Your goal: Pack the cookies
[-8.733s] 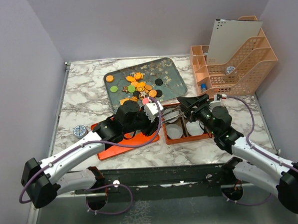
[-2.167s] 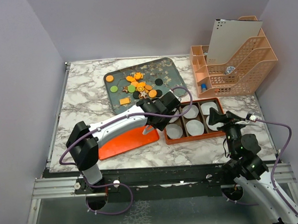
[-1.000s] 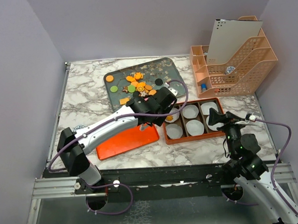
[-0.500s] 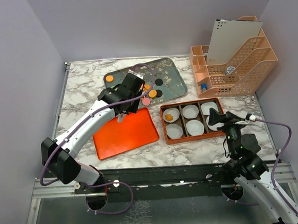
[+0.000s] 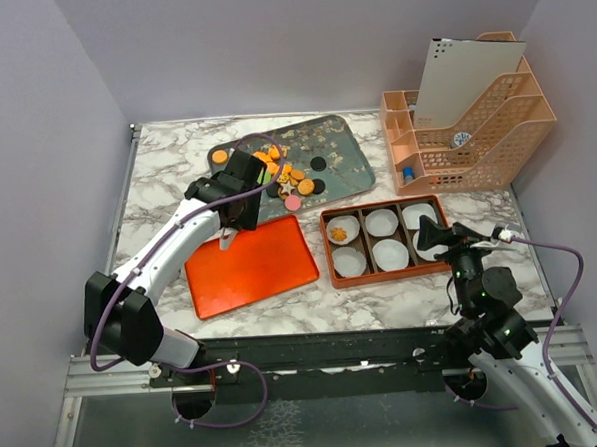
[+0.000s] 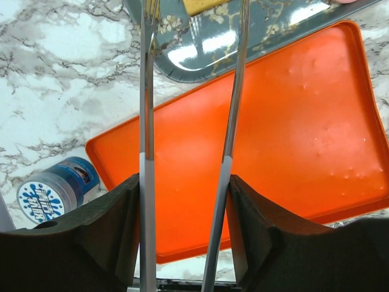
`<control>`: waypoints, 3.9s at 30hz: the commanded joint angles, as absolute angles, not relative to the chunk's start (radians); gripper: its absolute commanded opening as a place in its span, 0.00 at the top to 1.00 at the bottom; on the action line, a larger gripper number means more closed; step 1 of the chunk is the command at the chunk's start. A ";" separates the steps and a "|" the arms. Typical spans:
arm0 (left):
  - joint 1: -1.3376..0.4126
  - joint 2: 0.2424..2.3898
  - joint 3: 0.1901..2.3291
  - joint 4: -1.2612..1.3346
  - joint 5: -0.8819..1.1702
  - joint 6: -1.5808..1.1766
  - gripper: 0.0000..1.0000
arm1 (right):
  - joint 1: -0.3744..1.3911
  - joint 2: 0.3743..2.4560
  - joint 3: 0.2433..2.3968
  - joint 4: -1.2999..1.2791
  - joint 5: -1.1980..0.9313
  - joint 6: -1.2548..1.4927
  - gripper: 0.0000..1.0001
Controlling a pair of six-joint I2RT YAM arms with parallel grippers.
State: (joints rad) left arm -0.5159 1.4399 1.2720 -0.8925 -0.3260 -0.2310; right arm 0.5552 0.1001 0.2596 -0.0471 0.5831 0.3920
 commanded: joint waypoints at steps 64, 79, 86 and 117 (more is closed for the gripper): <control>-0.481 1.415 1.255 -0.832 -0.226 -0.333 0.67 | 0.552 0.104 0.264 -0.060 0.608 0.396 0.00; -0.752 1.334 1.298 -0.865 -0.099 -0.244 0.71 | 0.553 0.112 0.262 -0.055 0.598 0.394 0.00; -0.904 1.340 1.320 -0.885 -0.110 -0.253 0.71 | 0.554 0.115 0.261 -0.054 0.597 0.394 0.00; -1.123 1.428 1.310 -0.898 -0.171 -0.247 0.66 | 0.552 0.134 0.256 -0.045 0.598 0.396 0.00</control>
State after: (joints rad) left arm -1.1107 1.4136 1.2865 -0.9180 -0.1440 -0.2630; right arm 0.5552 0.1265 0.2596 -0.0483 0.5858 0.3920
